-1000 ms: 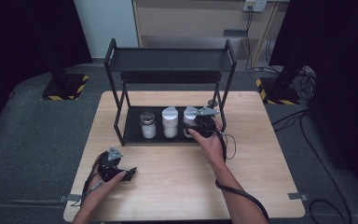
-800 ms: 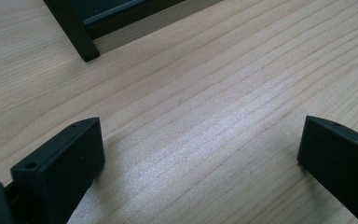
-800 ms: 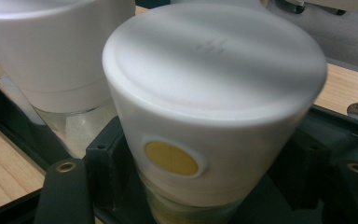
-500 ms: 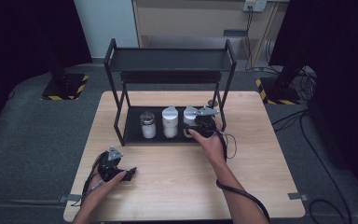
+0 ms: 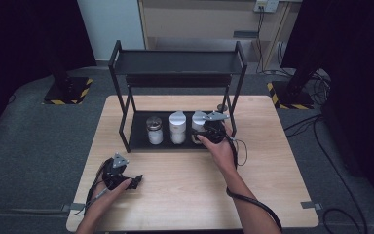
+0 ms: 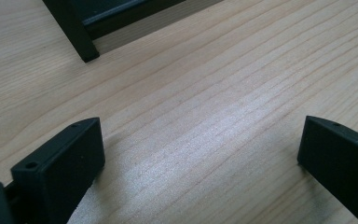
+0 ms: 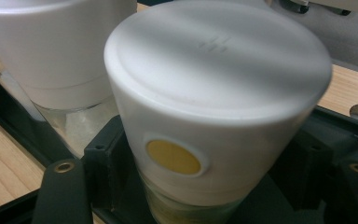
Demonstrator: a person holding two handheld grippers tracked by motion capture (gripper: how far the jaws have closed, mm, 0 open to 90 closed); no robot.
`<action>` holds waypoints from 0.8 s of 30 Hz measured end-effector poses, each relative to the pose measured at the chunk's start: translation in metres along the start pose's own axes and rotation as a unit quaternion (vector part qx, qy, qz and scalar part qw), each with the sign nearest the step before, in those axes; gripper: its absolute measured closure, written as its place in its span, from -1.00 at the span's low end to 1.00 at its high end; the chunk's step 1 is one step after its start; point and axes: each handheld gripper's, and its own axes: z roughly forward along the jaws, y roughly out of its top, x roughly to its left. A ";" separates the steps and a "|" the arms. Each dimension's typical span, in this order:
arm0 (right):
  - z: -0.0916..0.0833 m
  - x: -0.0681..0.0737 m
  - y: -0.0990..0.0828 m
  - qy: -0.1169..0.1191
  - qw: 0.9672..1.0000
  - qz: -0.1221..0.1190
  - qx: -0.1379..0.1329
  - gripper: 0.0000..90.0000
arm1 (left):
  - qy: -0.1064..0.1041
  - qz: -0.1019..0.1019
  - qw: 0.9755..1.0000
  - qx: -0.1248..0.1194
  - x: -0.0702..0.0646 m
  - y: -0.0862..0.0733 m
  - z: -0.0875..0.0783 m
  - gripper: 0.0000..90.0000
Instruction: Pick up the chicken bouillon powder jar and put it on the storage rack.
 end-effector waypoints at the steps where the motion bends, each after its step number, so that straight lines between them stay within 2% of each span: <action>1: 0.000 0.000 0.000 0.000 1.000 0.000 0.000 -0.35 | 0.000 0.000 1.000 0.000 0.000 0.000 0.000 -1.00; 10: 0.000 0.000 0.001 0.006 1.000 -0.007 0.006 -0.57 | 0.000 0.000 1.000 0.000 0.000 0.000 0.000 -1.00; 18: -0.002 0.006 0.005 -0.006 0.999 -0.031 0.022 -0.76 | 0.000 0.000 1.000 0.000 0.000 0.000 0.000 -1.00; 24: -0.005 0.009 0.006 -0.014 0.999 -0.042 0.029 -0.82 | 0.000 0.000 1.000 0.000 0.000 0.000 0.000 -1.00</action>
